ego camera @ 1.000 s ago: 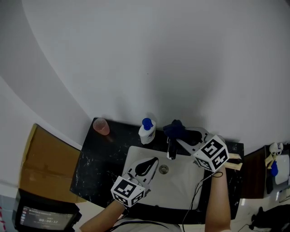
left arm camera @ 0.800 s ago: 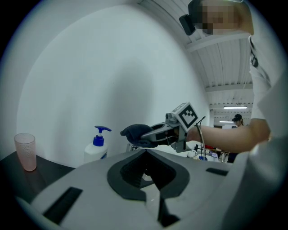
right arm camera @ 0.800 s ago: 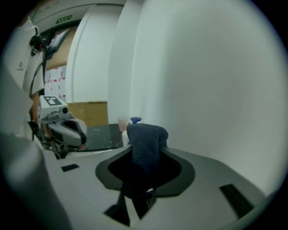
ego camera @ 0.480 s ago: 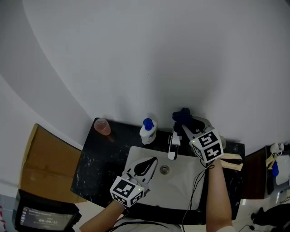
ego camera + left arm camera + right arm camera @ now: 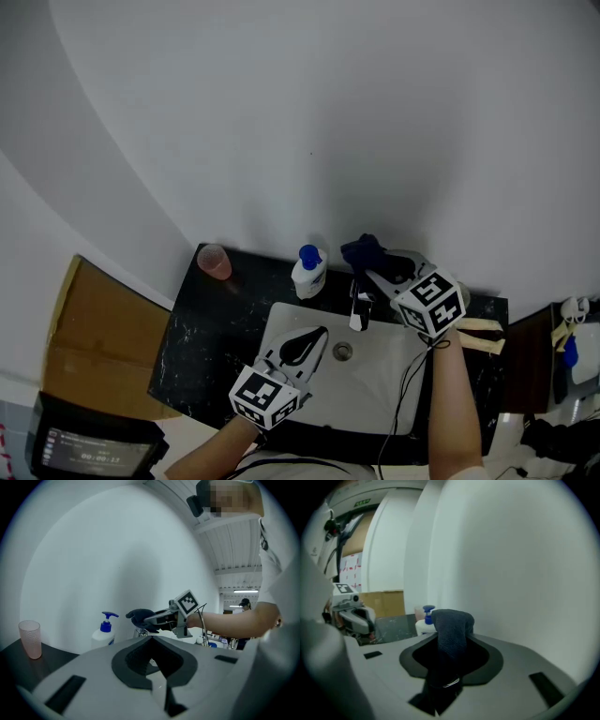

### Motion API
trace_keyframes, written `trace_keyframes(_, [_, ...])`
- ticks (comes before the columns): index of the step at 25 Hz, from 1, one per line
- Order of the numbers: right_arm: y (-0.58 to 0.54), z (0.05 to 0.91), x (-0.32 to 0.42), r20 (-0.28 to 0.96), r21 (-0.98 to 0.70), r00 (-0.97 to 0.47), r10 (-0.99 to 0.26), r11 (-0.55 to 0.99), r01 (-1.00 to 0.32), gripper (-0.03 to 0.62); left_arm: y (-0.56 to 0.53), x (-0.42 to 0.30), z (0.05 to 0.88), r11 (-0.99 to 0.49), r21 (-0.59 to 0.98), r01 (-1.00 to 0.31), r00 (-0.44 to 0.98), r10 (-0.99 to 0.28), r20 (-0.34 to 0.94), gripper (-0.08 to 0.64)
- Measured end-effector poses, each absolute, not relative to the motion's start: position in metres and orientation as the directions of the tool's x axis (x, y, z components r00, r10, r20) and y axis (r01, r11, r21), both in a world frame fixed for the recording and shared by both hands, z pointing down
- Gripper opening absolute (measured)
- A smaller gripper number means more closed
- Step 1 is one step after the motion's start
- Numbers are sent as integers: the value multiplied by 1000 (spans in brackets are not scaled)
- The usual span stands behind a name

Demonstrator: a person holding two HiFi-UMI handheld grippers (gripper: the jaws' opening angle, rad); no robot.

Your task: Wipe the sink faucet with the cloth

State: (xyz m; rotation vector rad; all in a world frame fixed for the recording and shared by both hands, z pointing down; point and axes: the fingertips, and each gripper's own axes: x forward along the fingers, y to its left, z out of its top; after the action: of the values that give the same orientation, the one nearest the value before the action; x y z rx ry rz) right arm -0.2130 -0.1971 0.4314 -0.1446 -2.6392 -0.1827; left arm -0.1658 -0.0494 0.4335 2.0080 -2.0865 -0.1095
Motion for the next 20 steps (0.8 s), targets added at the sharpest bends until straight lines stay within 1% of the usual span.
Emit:
trace_keyframes(2, [-224, 434, -219, 451, 81, -893, -22, 997, 17, 130, -48, -166, 435, 53, 224, -973, -25, -991, 128, 0])
trace_keyframes(4, [-241, 438, -219, 441, 62, -894, -84, 996, -63, 130, -46, -165, 437, 55, 227, -972, -25, -991, 132, 0])
trace_keyframes(6, [-249, 440, -214, 446, 95, -883, -146, 989, -116, 130, -45, -166, 438, 58, 228, -972, -28, -991, 131, 0])
trace_keyframes(8, [-257, 442, -201, 459, 167, -862, -216, 974, -155, 130, -45, -165, 439, 57, 229, -972, -28, -991, 131, 0])
trace_keyframes(10, [-257, 442, -184, 456, 167, -860, -228, 971, -169, 130, -44, -165, 438, 58, 230, -972, -28, -991, 132, 0])
trace_keyframes(14, [-222, 444, -134, 402, -4, -909, -107, 993, -118, 130, -41, -163, 439, 63, 239, -969, -31, -990, 135, 0])
trace_keyframes(16, [-190, 447, -108, 386, -76, -922, 13, 997, -17, 130, -40, -162, 440, 61, 242, -968, -28, -990, 137, 0])
trace_keyframes(18, [-148, 445, -91, 364, -150, -915, 174, 980, 127, 130, -39, -160, 442, 58, 244, -968, -24, -990, 140, 0])
trace_keyframes(19, [-132, 445, -88, 359, -167, -905, 226, 970, 176, 130, -38, -160, 442, 57, 245, -968, -22, -990, 141, 0])
trace_keyframes(20, [-122, 449, -90, 372, -160, -895, 246, 967, 199, 130, -37, -160, 442, 56, 246, -968, -21, -990, 142, 0])
